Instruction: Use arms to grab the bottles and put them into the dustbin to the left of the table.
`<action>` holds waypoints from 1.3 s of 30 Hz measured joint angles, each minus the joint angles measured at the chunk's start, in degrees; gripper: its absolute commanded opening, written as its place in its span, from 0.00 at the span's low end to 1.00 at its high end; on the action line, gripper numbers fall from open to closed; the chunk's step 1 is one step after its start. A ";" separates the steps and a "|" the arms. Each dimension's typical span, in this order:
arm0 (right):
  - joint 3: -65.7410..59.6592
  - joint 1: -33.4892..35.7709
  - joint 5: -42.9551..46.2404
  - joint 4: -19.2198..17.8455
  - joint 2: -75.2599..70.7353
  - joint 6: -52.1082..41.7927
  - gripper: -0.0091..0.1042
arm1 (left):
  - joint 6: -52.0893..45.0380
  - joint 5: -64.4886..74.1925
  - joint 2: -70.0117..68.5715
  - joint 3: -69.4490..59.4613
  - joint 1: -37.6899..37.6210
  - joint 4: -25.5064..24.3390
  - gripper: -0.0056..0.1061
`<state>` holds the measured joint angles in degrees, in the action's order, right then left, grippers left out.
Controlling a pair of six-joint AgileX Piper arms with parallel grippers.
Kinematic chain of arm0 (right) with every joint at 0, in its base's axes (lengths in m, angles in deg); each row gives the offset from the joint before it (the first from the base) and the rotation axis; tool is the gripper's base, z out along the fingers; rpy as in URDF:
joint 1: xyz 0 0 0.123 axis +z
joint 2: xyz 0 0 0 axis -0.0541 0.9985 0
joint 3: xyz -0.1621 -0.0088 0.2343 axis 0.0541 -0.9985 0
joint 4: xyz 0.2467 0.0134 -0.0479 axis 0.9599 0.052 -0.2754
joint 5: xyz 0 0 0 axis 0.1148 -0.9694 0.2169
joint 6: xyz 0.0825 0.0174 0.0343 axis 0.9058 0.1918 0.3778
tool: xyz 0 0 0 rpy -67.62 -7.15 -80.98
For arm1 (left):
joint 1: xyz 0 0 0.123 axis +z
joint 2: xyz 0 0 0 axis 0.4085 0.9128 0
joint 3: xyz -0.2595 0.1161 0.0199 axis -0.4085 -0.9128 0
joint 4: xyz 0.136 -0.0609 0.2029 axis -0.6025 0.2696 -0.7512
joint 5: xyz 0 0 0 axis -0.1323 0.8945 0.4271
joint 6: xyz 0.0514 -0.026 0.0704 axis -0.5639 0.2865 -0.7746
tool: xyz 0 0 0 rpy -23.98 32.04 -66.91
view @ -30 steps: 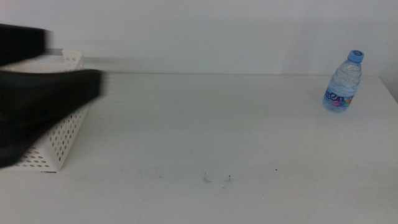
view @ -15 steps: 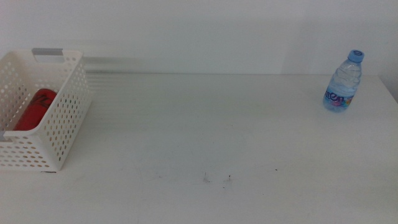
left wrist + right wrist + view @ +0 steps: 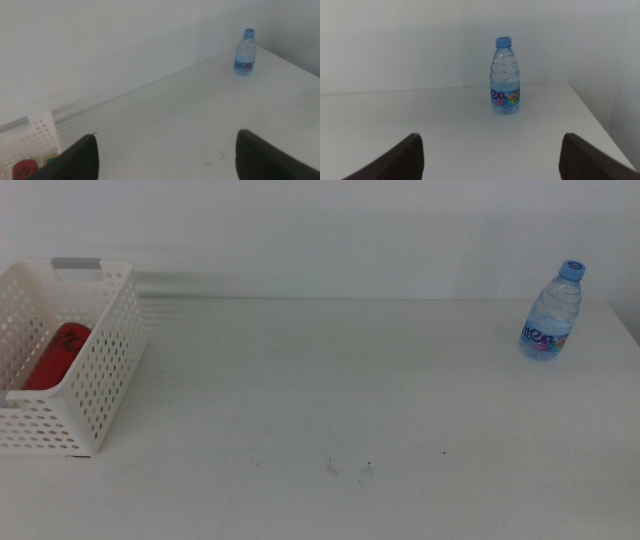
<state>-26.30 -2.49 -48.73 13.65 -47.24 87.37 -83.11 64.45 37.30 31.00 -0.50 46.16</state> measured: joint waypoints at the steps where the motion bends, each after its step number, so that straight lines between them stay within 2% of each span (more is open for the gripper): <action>1: 0.00 0.00 0.00 0.00 0.00 0.00 0.80 | 0.00 0.00 0.00 0.00 0.00 -0.20 0.89; 19: 0.00 0.00 0.73 -0.61 0.00 -0.44 0.80 | -1.36 -0.02 0.00 0.03 0.00 2.84 0.89; 23: 0.00 0.00 7.09 -2.63 0.00 -0.92 0.80 | -1.36 -0.02 0.00 0.03 0.00 2.84 0.89; 26: 0.00 -0.05 10.56 -2.81 1.42 -1.03 0.80 | -1.36 -0.12 0.00 0.03 0.00 2.61 0.89; 39: 0.00 -0.05 34.52 -2.81 36.78 -0.20 0.80 | -1.36 -0.12 0.00 0.03 0.00 2.22 0.89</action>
<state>-26.30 -2.54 -14.21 10.84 -10.46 87.18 -84.47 64.33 37.30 31.03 -0.50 48.39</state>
